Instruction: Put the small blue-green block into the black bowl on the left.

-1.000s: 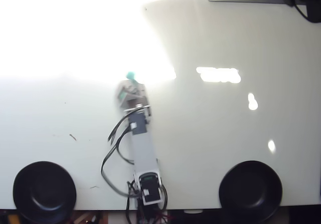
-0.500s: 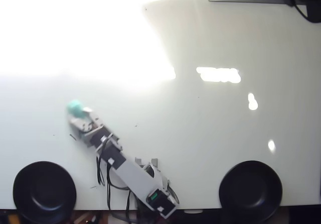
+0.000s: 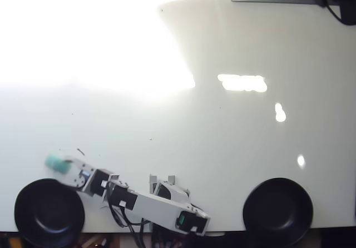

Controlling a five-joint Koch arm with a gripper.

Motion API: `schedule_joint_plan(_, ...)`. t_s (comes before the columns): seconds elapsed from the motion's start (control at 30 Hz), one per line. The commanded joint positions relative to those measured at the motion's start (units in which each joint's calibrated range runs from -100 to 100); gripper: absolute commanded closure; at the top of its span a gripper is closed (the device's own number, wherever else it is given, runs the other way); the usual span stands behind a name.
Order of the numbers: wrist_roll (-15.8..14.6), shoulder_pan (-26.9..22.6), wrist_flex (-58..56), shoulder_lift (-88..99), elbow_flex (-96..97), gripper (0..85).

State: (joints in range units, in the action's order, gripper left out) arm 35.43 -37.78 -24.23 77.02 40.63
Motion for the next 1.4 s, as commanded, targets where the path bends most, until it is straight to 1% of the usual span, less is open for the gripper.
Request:
schedule_joint_plan(0.0,2.1,-3.5,8.2,0.3,-1.3,82.4)
schedule_joint_plan(0.07,3.7,-5.1,10.5,-1.0,-1.3,82.4)
schedule_joint_plan(0.2,5.0,-8.2,18.7,-3.7,-0.1,82.4)
schedule_joint_plan(0.33,5.4,-11.1,26.8,-4.7,3.4,82.4)
schedule_joint_plan(0.4,6.3,-12.4,28.5,-4.2,6.3,82.4)
schedule_joint_plan(0.5,6.6,-13.8,31.9,-3.4,10.1,82.4)
schedule_joint_plan(0.73,6.8,-14.6,34.2,-2.3,12.1,82.4)
schedule_joint_plan(0.97,7.0,-14.5,33.9,-1.6,11.9,82.0)
schedule_joint_plan(1.1,7.1,-14.4,33.9,-1.9,12.0,68.5)
schedule_joint_plan(1.17,7.1,-14.3,33.6,-1.9,12.0,58.3)
schedule_joint_plan(1.27,7.1,-14.2,33.4,-2.0,12.1,55.9)
schedule_joint_plan(1.37,6.9,-14.2,33.1,-1.9,12.1,55.9)
